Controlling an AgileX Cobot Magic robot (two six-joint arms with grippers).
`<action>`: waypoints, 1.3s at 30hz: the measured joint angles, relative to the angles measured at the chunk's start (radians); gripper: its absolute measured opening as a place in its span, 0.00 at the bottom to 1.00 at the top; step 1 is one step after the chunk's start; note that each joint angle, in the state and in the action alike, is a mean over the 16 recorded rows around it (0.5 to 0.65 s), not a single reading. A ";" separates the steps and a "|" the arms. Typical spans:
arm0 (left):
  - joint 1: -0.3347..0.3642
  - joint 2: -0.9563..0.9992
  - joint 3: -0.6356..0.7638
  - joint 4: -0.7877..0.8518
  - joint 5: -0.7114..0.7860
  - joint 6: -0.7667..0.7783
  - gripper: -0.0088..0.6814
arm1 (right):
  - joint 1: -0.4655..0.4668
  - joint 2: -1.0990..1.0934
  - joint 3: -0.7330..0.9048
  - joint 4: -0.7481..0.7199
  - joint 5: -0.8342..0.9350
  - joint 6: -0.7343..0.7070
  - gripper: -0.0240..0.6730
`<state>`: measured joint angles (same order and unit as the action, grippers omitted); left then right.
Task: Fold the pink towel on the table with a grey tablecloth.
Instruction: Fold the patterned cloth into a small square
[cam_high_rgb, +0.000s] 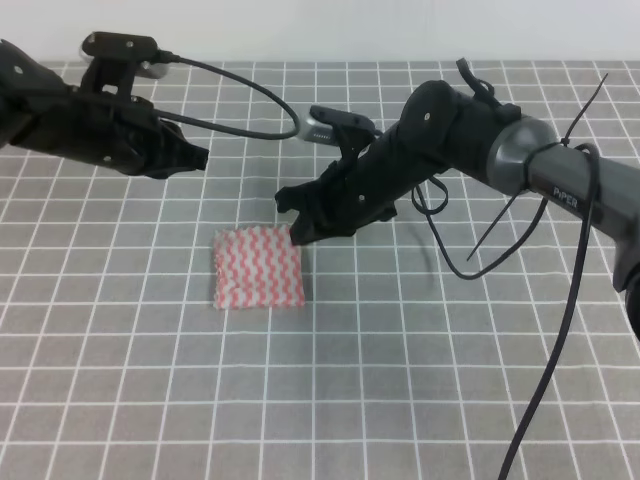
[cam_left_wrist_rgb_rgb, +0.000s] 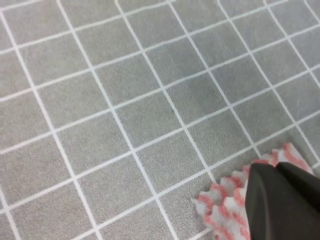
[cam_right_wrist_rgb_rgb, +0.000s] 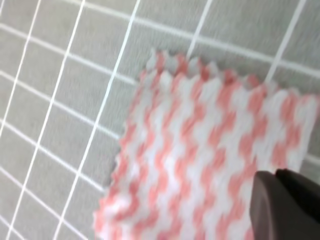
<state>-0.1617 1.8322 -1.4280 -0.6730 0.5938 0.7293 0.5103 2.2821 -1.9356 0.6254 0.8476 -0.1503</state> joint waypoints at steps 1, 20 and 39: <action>0.001 -0.006 0.000 0.000 -0.002 -0.001 0.01 | 0.000 -0.003 0.000 -0.004 0.006 -0.002 0.01; 0.004 -0.517 0.367 -0.031 -0.321 0.005 0.01 | -0.001 -0.252 0.003 -0.124 0.042 -0.036 0.01; 0.004 -1.388 0.942 -0.053 -0.466 -0.003 0.01 | -0.001 -0.718 0.360 -0.186 -0.136 -0.071 0.01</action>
<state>-0.1575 0.4443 -0.4861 -0.7259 0.1279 0.7268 0.5096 1.5636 -1.5751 0.4389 0.7114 -0.2212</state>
